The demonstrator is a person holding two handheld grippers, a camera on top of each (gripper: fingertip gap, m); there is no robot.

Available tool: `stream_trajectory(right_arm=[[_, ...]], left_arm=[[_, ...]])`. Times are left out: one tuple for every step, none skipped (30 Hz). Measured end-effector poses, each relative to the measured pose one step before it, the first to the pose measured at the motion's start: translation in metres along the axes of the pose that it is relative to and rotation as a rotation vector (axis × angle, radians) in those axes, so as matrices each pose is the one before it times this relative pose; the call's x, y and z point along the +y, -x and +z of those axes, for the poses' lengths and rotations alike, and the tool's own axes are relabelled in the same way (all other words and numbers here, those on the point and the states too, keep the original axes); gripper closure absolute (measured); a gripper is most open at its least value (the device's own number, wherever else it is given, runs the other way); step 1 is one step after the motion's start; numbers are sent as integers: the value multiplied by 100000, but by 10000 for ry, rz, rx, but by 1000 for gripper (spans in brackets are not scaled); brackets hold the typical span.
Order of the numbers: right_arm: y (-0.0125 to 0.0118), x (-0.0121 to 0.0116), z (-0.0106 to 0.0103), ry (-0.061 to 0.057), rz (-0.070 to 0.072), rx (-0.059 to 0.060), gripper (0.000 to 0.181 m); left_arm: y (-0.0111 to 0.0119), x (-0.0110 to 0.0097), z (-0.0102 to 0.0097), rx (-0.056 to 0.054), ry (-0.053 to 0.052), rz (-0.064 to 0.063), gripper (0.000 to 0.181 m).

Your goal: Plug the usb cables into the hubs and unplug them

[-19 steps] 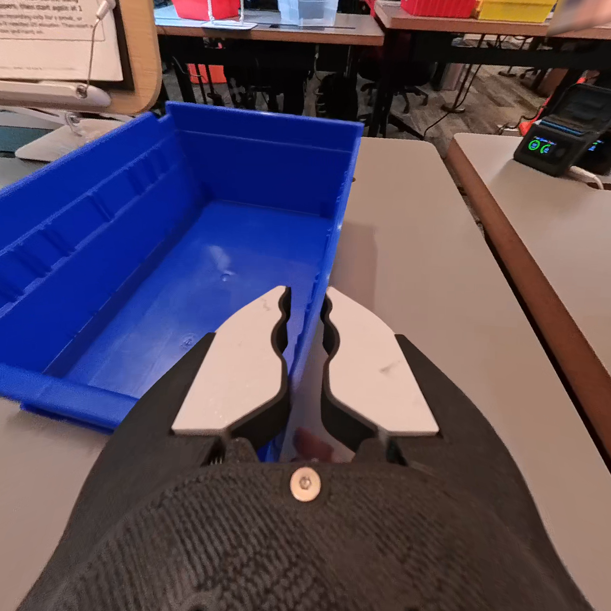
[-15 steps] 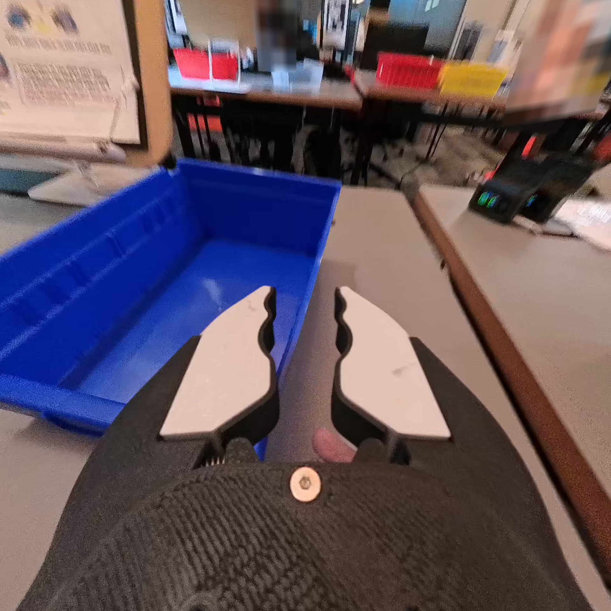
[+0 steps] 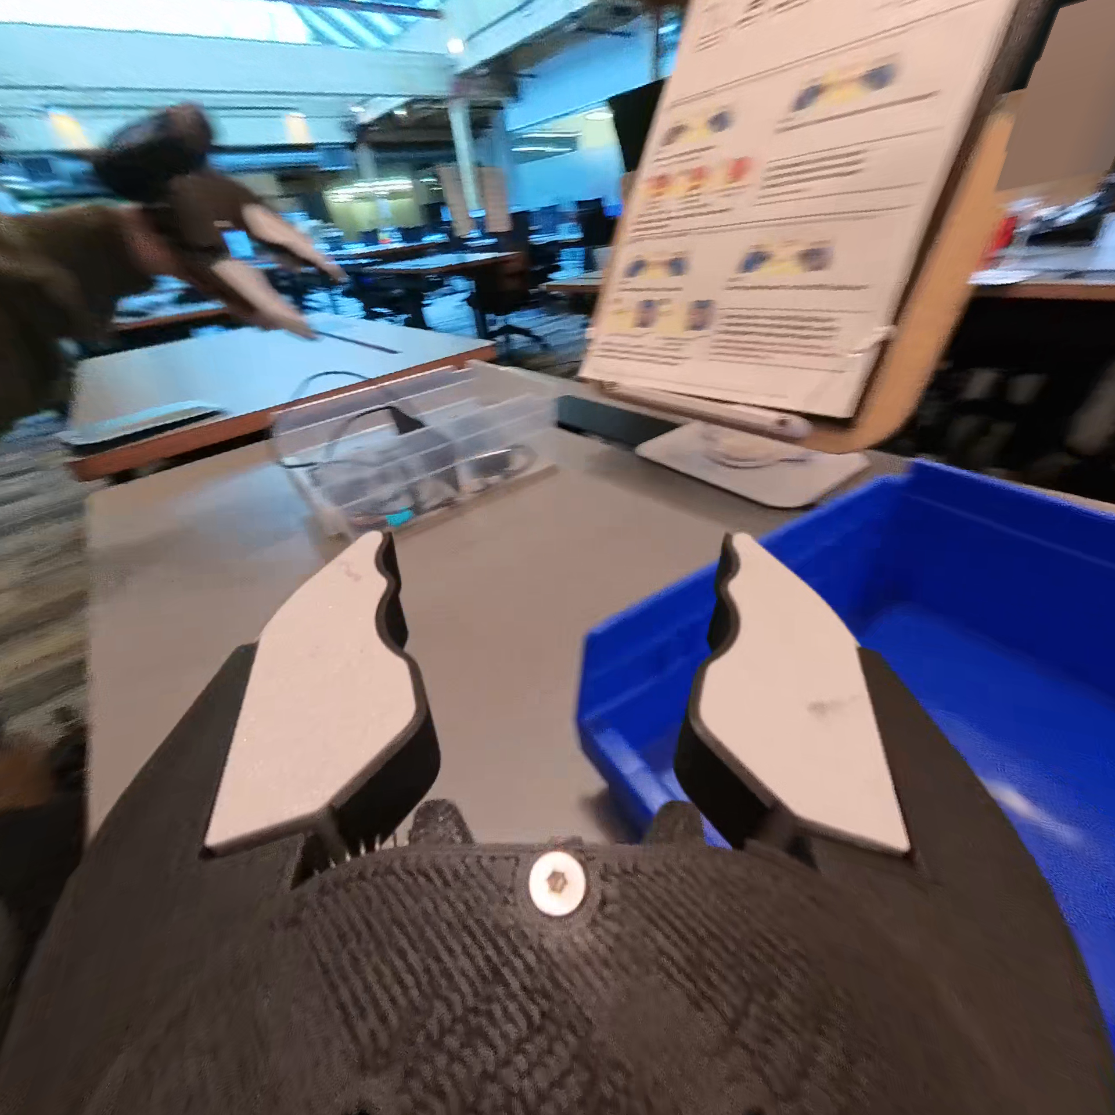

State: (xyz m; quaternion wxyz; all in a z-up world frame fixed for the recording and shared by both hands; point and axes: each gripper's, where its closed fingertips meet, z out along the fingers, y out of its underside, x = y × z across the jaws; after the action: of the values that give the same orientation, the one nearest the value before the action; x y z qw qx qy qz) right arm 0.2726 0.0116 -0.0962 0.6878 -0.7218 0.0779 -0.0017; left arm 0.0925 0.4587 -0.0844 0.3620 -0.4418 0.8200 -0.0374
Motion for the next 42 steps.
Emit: stream_trajectory(right_arm=[[894, 224, 615, 33, 157, -384, 83], [491, 171, 452, 28, 90, -199, 83], [120, 148, 285, 50, 11, -28, 83], [-37, 155, 122, 69, -25, 37, 83], [-113, 158, -7, 74, -21, 40, 84], [-170, 138, -99, 67, -17, 45, 84], [-276, 125, -162, 51, -6, 74, 84], [-370, 95, -204, 45, 6, 113, 84], [-415, 61, -236, 26, 16, 126, 84], [-427, 42, -243, 4, 42, 122, 84], [-391, 72, -233, -8, 57, 79, 84], [-303, 73, -236, -15, 82, 29, 84], [-212, 22, -206, -40, 137, -26, 84], [-121, -73, -201, -88, 206, -97, 84], [-65, -154, -169, -141, 231, -126, 84], [-129, -172, -140, -147, 199, -82, 85], [-203, -115, -102, -112, 134, -11, 85], [-219, -28, -69, -68, 84, 28, 85], [-137, 20, -22, -26, 73, -11, 85], [-32, 104, 9, 19, 39, -56, 86], [-95, 171, 37, 72, -8, 3, 86], [-166, 242, 36, 108, -48, 80, 86], [-115, 195, 41, 97, -63, 63, 86], [-70, 136, 24, 64, -57, 41, 86], [-63, 91, 27, 42, -50, 50, 87], [-92, 90, 17, 47, -29, 61, 88], [-100, 124, 26, 77, -23, 67, 89], [-54, 103, -5, 81, -64, 51, 89], [-33, 58, -38, 61, -96, 48, 89], [-60, 19, -68, 41, -105, 78, 90], [-97, -36, -85, 30, -85, 113, 90], [-49, -84, -82, 5, -72, 92, 90], [83, -139, -65, -22, -77, 36, 91], [157, -129, -39, -24, -89, 4, 91], [198, -97, 12, -6, -100, 3, 91], [239, -56, 59, 22, -95, -4, 91], [357, -44, 117, 17, -113, -62, 91], [413, -41, 180, -1, -103, -75, 91], [435, 11, 223, 38, -93, -67, 91], [500, 47, 274, 70, -137, -89, 91], [583, 19, 294, 50, -159, -113, 91], [713, -27, 309, 24, -182, -175, 90]], left_arm=[[830, -1383, 1537, 43, 109, 896, 112], [692, -1281, 1641, 177, 12, 774, 112], [375, -1092, 1735, 393, 28, 559, 112], [62, -798, 1783, 586, 141, 405, 109], [93, -368, 1756, 538, 328, 429, 107], [397, 9, 1678, 290, 468, 523, 107], [420, 223, 1595, 218, 493, 489, 105], [338, 185, 1493, 230, 403, 317, 103], [203, 149, 1377, 251, 332, 255, 103], [-6, 138, 1254, 312, 285, 268, 102], [-204, 15, 1137, 419, 166, 175, 102], [-224, -12, 1006, 370, 128, 140, 102], [-196, -39, 919, 267, 100, 147, 102], [-266, -34, 817, 264, 99, 177, 101], [-289, -52, 751, 255, 92, 122, 100], [-362, -9, 742, 279, 112, 141, 99], [-216, 73, 720, 144, 145, 202, 99], [-110, 79, 706, 84, 137, 132, 99], [-247, -4, 648, 211, 87, 47, 99], [-235, -58, 619, 187, 64, 71, 100], [-173, 75, 635, 99, 146, 146, 100], [-193, 131, 682, 73, 173, 128, 105], [-50, -400, 319, 0, -292, -142, 110], [311, 13, 10, -189, -93, 142, 116], [235, 26, 10, -127, -120, -50, 119], [24, -34, -3, -25, -162, -72, 120], [-14, -25, -21, -101, -125, 23, 120], [-38, -2, -83, -152, -60, 57, 120], [-3, 78, -239, -181, 5, -22, 121], [75, 74, -424, -181, -37, -186, 120], [149, -21, -609, -185, -191, -298, 121], [240, -79, -813, -238, -284, -321, 121], [374, -120, -1008, -329, -309, -345, 121], [399, -275, -1223, -345, -395, -380, 121], [334, -475, -1401, -283, -499, -432, 121], [336, -587, -1514, -295, -496, -430, 121], [446, -706, -1604, -404, -503, -405, 121], [324, -892, -1709, -344, -565, -395, 121], [166, -1141, -1770, -289, -652, -423, 121], [40, -1382, -1759, -284, -713, -422, 121], [-188, -1508, -1657, -209, -706, -400, 121], [-503, -1468, -1476, -58, -583, -387, 121]])
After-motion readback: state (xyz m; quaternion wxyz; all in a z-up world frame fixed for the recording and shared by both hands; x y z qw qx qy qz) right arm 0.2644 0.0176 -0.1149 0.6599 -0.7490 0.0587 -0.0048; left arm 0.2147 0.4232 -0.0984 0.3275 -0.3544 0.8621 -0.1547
